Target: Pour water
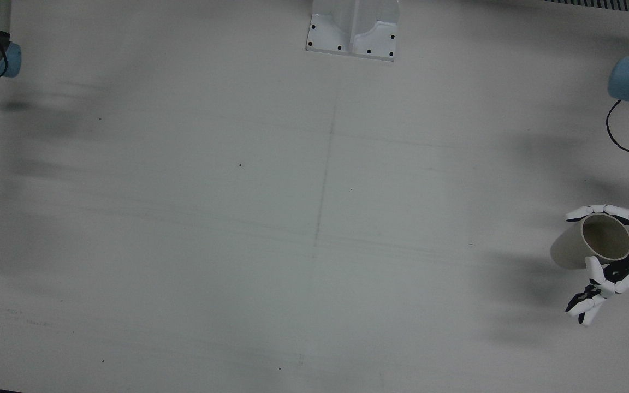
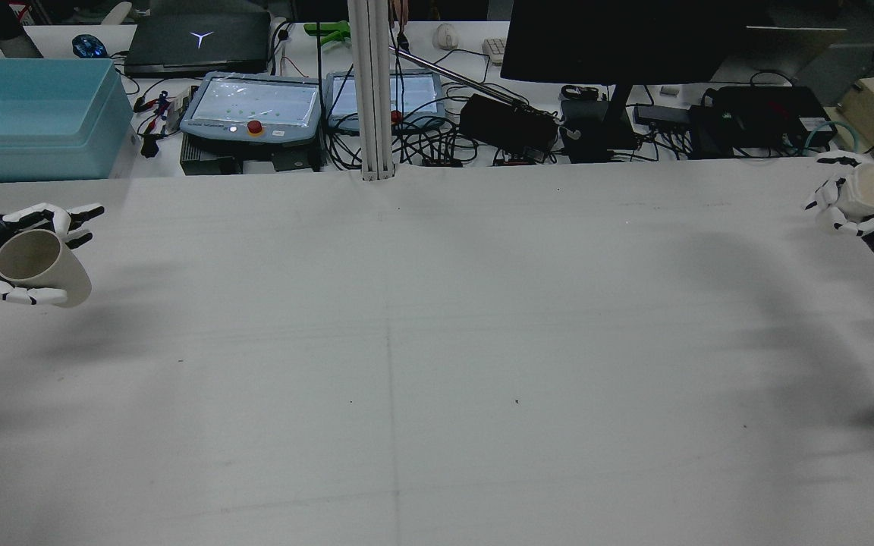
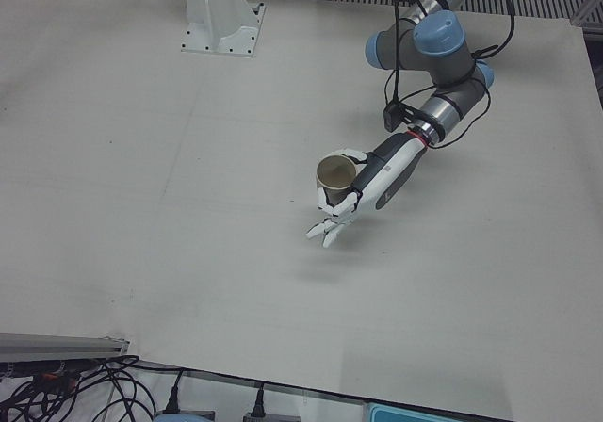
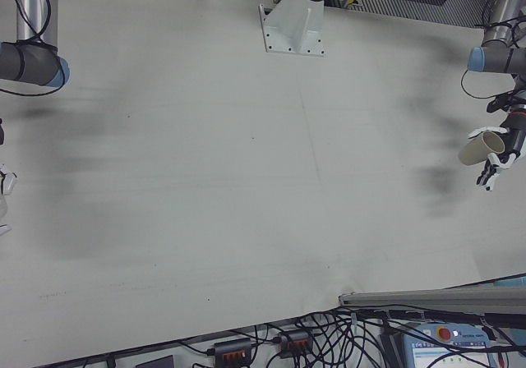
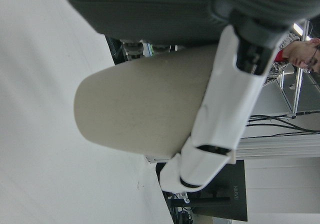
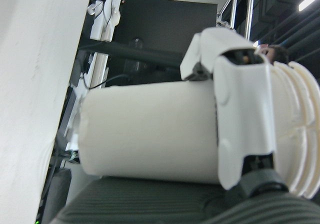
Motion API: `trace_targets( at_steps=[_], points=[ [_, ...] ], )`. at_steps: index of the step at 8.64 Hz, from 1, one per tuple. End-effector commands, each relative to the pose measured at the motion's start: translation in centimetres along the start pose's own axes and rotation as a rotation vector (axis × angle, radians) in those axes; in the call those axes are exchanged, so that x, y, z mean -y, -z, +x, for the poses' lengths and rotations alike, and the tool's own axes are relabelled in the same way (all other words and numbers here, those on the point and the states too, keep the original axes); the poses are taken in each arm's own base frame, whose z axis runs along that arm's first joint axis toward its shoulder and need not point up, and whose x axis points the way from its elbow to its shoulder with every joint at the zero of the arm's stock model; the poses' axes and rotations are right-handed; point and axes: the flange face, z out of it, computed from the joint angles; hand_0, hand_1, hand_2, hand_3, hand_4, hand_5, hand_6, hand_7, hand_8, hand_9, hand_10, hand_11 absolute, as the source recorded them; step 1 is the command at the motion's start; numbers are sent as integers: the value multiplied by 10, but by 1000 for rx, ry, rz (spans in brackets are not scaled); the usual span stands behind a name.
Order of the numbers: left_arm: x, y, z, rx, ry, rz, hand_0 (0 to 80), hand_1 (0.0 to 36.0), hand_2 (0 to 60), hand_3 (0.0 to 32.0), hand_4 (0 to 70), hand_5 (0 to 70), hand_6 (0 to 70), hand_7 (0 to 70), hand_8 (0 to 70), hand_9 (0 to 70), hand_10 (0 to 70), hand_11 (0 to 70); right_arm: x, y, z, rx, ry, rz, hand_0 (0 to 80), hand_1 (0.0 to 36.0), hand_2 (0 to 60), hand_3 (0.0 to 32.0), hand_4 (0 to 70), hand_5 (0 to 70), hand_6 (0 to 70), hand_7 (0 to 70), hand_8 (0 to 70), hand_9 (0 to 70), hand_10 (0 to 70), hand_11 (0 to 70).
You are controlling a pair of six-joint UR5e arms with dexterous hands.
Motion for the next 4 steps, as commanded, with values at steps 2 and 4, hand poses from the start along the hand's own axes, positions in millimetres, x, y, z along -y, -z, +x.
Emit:
trace_targets(
  at_steps=[2,4],
  points=[
    [38,7,-10,6,-25,20,800,360,600,0,247,700,114,92,28,4,39,105,52,26,7,-8,50,79,653,360,600,0,135,279,683,700,700,700,339,511],
    [61,9,-16,3,-51,10,800,360,600,0,245,700,113,94,28,4,40,106,49,25,8,-10,50,73,659,347,415,0,94,166,389,444,332,443,25,50]
  ],
)
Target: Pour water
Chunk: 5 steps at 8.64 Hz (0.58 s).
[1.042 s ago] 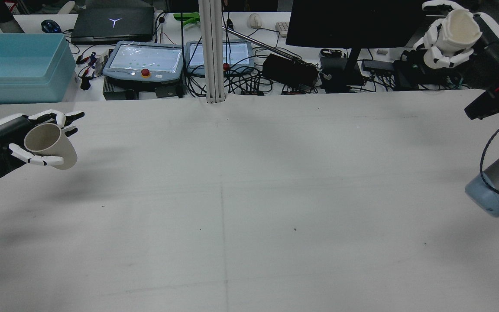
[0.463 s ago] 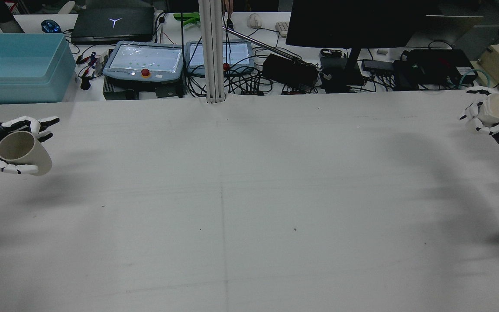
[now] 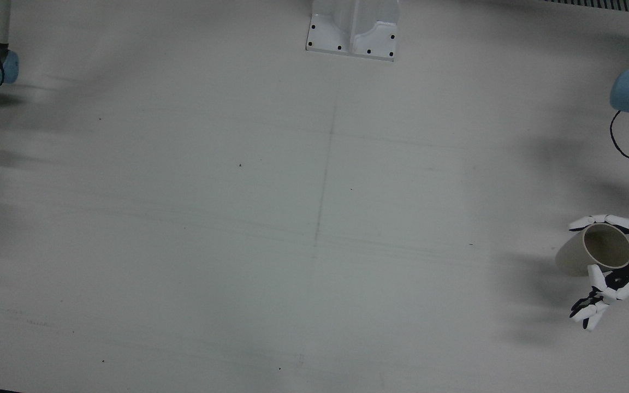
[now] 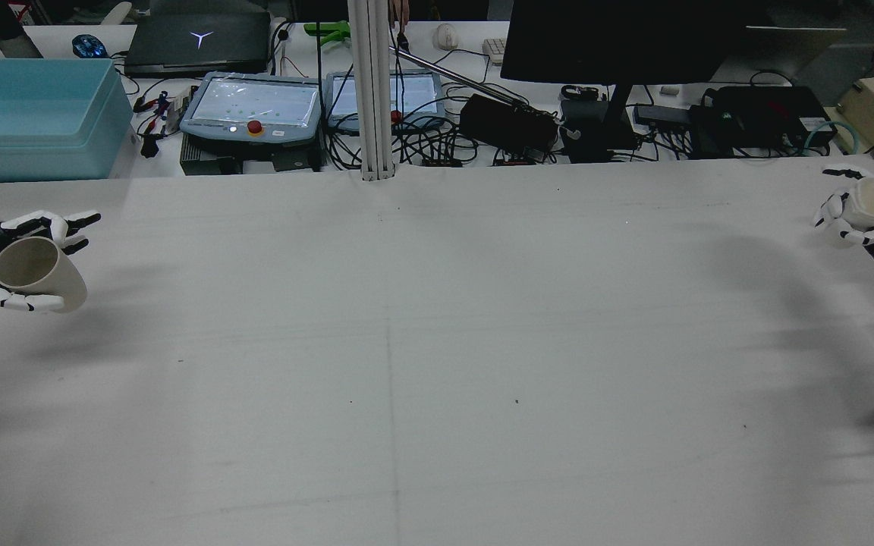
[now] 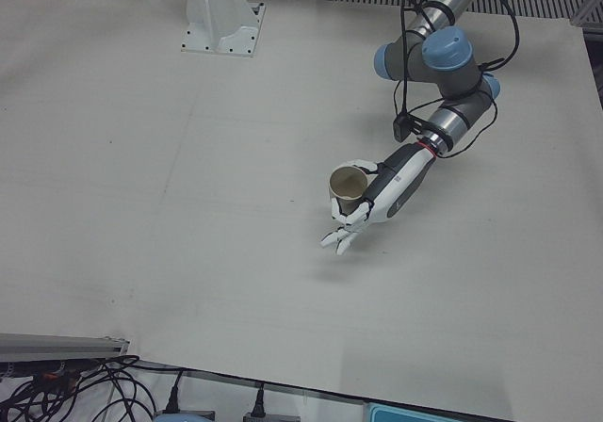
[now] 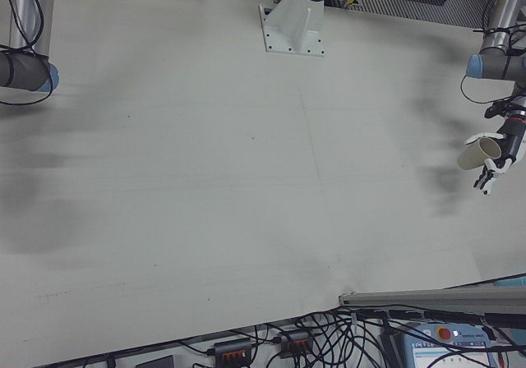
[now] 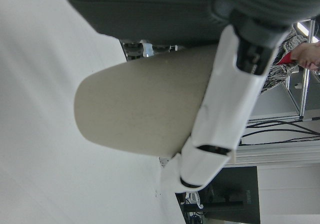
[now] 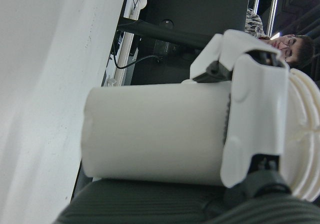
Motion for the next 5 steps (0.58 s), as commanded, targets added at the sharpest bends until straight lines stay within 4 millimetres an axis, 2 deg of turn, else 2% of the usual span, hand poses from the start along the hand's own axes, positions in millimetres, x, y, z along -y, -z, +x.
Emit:
trace_targets(
  at_steps=[1,2,3,4,5],
  points=[
    [41,7,-12,-1,-26,2,800,360,600,0,246,700,110,91,27,4,40,106,-2,-2,1,1,-3,-7,575,247,13,88,0,74,80,0,6,0,0,0],
    [63,12,-18,0,-29,15,800,360,600,0,248,700,111,91,29,4,40,105,-6,-5,1,1,-13,-16,530,204,0,226,0,54,5,0,0,0,0,0],
    [89,19,-26,4,-28,31,800,360,600,0,257,700,112,90,30,4,40,105,-14,-11,0,6,-20,-35,517,178,0,320,0,46,0,0,0,0,0,0],
    [111,26,-33,7,-31,40,800,360,600,0,265,700,117,85,33,3,38,103,-24,-19,1,6,-28,-57,511,168,0,320,0,44,0,0,0,0,0,0],
    [120,30,-36,8,-31,49,800,360,566,0,270,700,123,82,38,2,35,98,-32,-24,1,8,-33,-73,511,170,0,320,0,44,0,0,0,0,0,0]
  ],
)
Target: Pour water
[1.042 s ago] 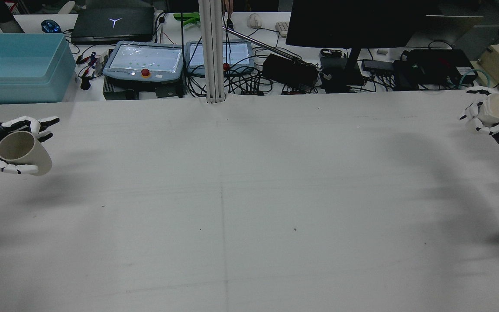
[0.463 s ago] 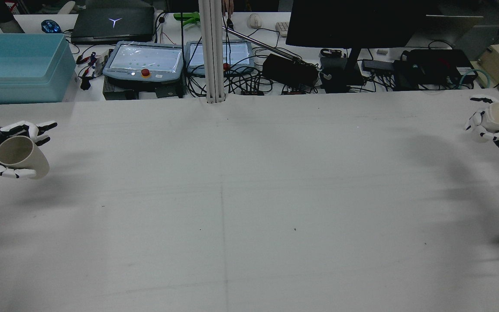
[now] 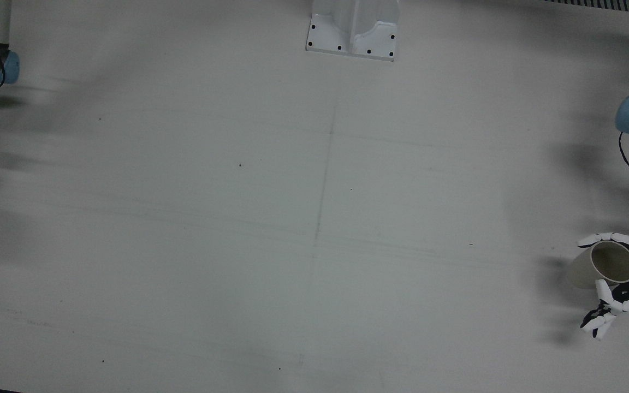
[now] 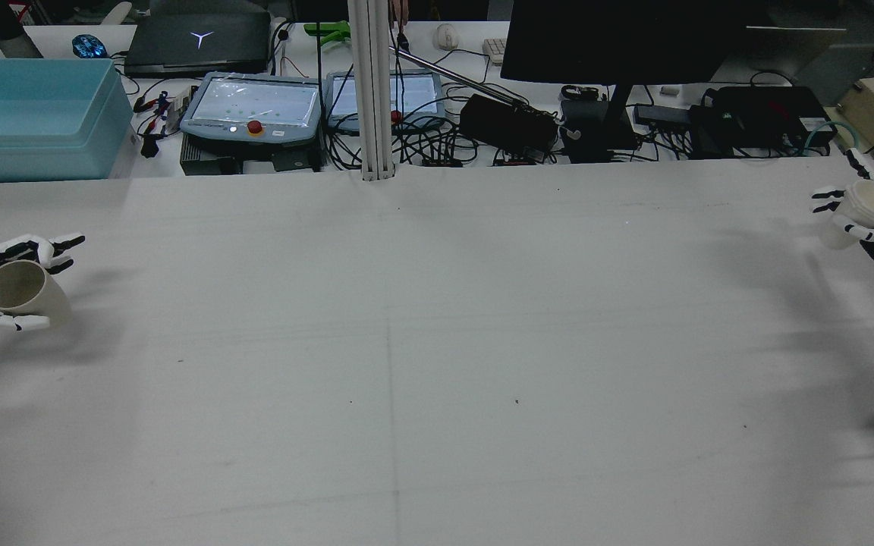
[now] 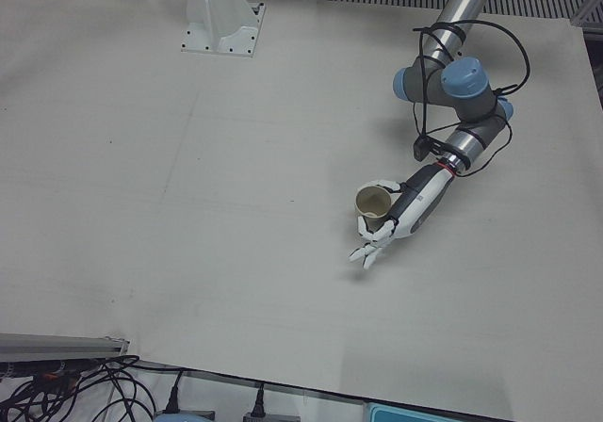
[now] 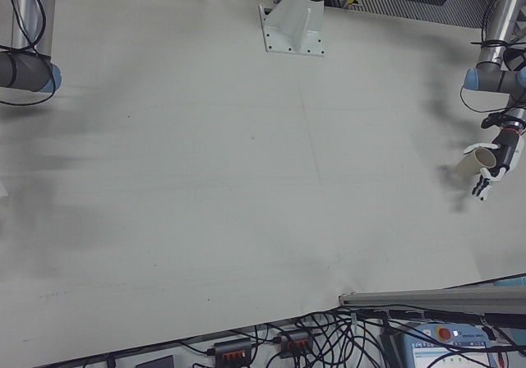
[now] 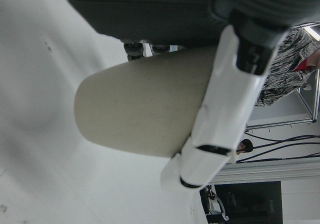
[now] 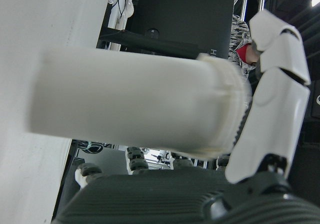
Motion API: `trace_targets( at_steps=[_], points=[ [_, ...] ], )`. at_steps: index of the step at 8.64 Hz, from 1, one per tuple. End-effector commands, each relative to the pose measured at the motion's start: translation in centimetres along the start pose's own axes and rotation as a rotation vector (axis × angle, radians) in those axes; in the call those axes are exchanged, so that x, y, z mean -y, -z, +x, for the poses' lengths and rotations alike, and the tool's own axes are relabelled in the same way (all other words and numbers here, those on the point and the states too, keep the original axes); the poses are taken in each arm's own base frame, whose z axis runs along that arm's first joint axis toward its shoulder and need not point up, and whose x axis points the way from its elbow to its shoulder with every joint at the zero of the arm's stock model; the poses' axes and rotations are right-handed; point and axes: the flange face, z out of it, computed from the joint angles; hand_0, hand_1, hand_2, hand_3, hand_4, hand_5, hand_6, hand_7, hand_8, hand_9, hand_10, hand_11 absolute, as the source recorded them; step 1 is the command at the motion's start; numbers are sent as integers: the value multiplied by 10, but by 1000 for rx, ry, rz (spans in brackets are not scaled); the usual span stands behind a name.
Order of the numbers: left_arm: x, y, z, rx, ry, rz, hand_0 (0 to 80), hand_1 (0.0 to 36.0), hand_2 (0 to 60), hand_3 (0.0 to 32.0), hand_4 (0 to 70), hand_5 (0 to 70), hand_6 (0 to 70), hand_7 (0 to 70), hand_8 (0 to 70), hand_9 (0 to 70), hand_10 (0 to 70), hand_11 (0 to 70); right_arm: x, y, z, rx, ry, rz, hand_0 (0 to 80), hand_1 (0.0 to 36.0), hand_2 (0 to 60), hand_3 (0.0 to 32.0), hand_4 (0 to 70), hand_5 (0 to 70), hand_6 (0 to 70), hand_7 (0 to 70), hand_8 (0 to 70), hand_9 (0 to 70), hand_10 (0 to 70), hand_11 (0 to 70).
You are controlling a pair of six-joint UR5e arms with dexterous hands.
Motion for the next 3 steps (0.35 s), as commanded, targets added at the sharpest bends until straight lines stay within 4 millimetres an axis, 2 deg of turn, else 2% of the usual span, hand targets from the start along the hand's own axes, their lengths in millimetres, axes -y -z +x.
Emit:
trace_targets(
  at_steps=[1,2,3],
  points=[
    [38,13,-14,7,-11,25,800,360,386,0,265,700,128,77,44,1,28,88,-18,-14,0,4,-15,-41,515,185,0,320,0,47,2,0,0,0,0,0],
    [40,14,-14,8,-16,28,800,360,89,0,225,700,116,64,38,0,17,66,-18,-15,0,4,-15,-42,516,189,0,320,0,48,8,0,0,0,0,0],
    [41,12,-14,8,-16,28,800,311,0,0,214,700,97,48,21,0,1,33,-17,-14,0,4,-14,-39,519,196,18,320,0,49,11,0,0,0,0,0]
  ],
)
